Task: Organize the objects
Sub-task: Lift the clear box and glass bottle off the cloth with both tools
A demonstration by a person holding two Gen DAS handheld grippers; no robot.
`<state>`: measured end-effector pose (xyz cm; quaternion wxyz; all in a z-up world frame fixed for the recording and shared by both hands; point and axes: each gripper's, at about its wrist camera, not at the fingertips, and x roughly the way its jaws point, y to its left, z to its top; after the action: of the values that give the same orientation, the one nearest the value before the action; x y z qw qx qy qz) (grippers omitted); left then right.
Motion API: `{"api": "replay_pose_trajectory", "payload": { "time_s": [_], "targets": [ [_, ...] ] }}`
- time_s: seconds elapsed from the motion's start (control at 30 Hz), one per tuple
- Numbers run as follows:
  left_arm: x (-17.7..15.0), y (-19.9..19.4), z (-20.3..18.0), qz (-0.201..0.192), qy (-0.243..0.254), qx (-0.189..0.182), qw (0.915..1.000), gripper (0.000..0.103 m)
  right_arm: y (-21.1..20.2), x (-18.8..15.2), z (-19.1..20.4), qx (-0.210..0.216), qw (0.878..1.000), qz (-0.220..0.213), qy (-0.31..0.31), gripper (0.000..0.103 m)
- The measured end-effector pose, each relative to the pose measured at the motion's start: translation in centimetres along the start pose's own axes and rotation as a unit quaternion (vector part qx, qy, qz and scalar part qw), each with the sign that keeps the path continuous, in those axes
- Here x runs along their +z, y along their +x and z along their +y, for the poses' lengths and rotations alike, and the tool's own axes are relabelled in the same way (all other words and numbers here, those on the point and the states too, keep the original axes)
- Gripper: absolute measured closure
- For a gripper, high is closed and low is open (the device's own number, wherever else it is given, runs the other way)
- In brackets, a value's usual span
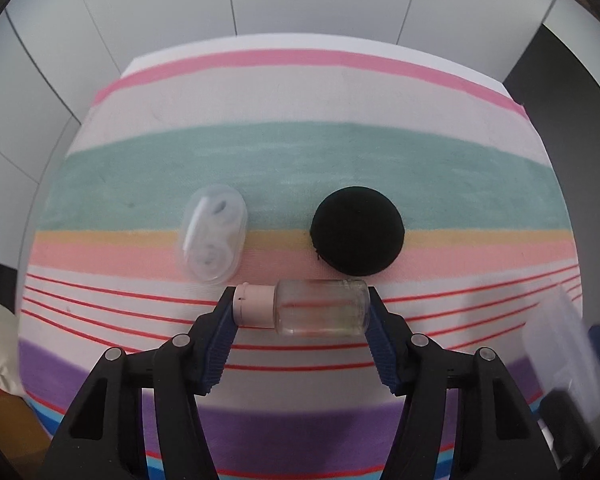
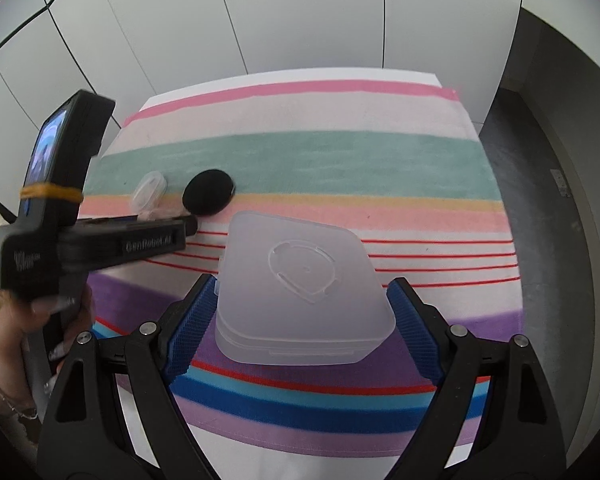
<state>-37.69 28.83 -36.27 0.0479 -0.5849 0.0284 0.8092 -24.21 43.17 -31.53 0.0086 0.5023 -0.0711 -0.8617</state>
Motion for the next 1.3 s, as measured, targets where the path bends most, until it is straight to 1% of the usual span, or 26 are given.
{"api": "replay_pose_trajectory", "payload": {
  "time_s": [0.13, 0.23, 0.33, 0.43, 0.53, 0.57, 0.6, 0.7, 0.8, 0.9, 0.93, 0.97, 1.0, 1.03, 1.1, 1.17, 1.2, 1.23, 1.27, 1.3],
  "targets": [
    [0.1, -2.0, 0.1, -0.012, 0.013, 0.009, 0.9998, 0.042, -1.0, 0.8, 0.4, -0.011, 1.0, -0.006, -0.003, 0.015],
    [0.3, -4.7, 1.0, -0.022, 0.015, 0.015, 0.9995, 0.042, -2.4, 1.7, 0.9, -0.023, 1.0, -0.015, -0.01, 0.015],
    [0.8, -8.1, 2.1, -0.034, 0.007, 0.003, 0.9994, 0.042, -4.8, 2.9, 1.5, -0.033, 0.999, -0.035, -0.016, 0.015],
    [1.6, -12.9, 3.1, -0.06, -0.003, -0.011, 0.9982, 0.042, -8.3, 4.6, 2.2, -0.035, 0.997, -0.063, -0.019, 0.015],
    [2.0, -18.5, 4.2, -0.096, -0.006, -0.021, 0.9951, 0.042, -12.8, 6.7, 3.4, -0.053, 0.994, -0.092, -0.029, 0.015],
    [2.2, -20.0, 4.5, -0.107, -0.004, -0.021, 0.9941, 0.042, -14.1, 7.2, 3.8, -0.057, 0.993, -0.101, -0.03, 0.015],
    [2.3, -22.4, 4.8, -0.122, -0.003, -0.019, 0.9924, 0.042, -15.5, 7.8, 4.1, -0.059, 0.992, -0.109, -0.03, 0.015],
    [2.1, -27.5, 5.8, -0.143, -0.006, -0.013, 0.9896, 0.042, -19.9, 9.2, 5.2, -0.063, 0.989, -0.131, -0.031, 0.015],
    [1.8, -31.5, 6.6, -0.155, -0.013, -0.014, 0.9878, 0.042, -24.0, 10.1, 6.4, -0.067, 0.985, -0.155, -0.032, 0.016],
    [1.0, -35.3, 6.7, -0.18, -0.002, -0.007, 0.9837, 0.042, -27.4, 10.3, 7.5, -0.063, 0.982, -0.173, -0.032, 0.016],
    [0.7, -36.3, 6.7, -0.188, 0.001, -0.004, 0.9822, 0.042, -28.1, 10.4, 7.7, -0.06, 0.982, -0.177, -0.031, 0.018],
    [0.4, -37.1, 6.7, -0.193, 0.004, -0.003, 0.9811, 0.042, -28.9, 10.3, 7.9, -0.058, 0.981, -0.181, -0.03, 0.027],
    [0.0, -37.9, 6.7, -0.199, 0.006, -0.004, 0.9799, 0.042, -29.4, 10.2, 8.1, -0.056, 0.982, -0.181, -0.028, 0.051],
    [-0.2, -38.4, 6.7, -0.202, 0.005, -0.007, 0.9794, 0.042, -29.8, 10.3, 8.2, -0.047, 0.983, -0.176, -0.025, 0.056],
    [-0.7, -38.6, 6.4, -0.201, 0.006, 0.0, 0.9795, 0.042, -30.0, 10.2, 8.4, -0.046, 0.984, -0.169, -0.029, 0.056],
    [-0.9, -37.5, 6.0, -0.192, 0.008, 0.014, 0.9812, 0.042, -28.7, 10.3, 9.2, -0.066, 0.985, -0.149, -0.056, 0.055],
    [-1.3, -36.3, 5.7, -0.18, 0.005, 0.015, 0.9836, 0.042, -27.7, 9.9, 9.7, -0.064, 0.987, -0.136, -0.064, 0.051],
    [-1.6, -35.6, 5.5, -0.172, 0.006, 0.017, 0.985, 0.042, -25.9, 9.9, 9.8, -0.054, 0.99, -0.113, -0.068, 0.05],
    [-2.1, -34.3, 5.4, -0.162, 0.008, 0.022, 0.9865, 0.042, -23.5, 9.4, 9.8, -0.04, 0.994, -0.081, -0.066, 0.05],
    [-2.5, -33.1, 5.4, -0.154, 0.011, 0.026, 0.9877, 0.042, -21.8, 8.9, 9.5, -0.034, 0.996, -0.061, -0.061, 0.05]
  ]
}}
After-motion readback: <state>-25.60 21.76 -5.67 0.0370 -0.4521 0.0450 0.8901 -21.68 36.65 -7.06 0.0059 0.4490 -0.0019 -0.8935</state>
